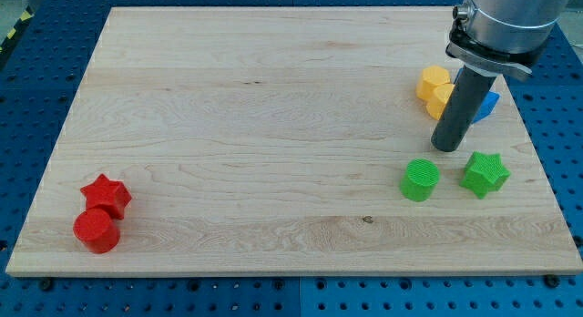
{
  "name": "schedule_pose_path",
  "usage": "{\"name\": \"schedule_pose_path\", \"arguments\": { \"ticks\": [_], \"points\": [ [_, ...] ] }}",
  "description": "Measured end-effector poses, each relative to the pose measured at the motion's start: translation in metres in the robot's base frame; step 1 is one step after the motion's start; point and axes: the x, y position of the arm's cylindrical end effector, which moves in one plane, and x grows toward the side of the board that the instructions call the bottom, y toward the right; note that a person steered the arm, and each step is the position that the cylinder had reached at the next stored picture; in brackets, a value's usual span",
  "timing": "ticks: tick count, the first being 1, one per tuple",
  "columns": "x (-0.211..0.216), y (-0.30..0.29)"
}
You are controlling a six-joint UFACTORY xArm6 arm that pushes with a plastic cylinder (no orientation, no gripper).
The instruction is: Move the green star to the bottom of the heart
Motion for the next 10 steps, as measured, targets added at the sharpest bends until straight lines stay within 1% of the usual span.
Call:
{"name": "schedule_pose_path", "arguments": {
  "ticks": [2,3,4,5,6,7,8,9,10],
  "points": [
    [0.002,0.003],
    [0.002,0.023],
    [0.004,0.028],
    [0.02,0.056],
    [0.022,0.064],
    [0.047,0.096],
    [0.068,0.1],
    [0.081,0.1],
    [0.081,0.079]
  ]
}}
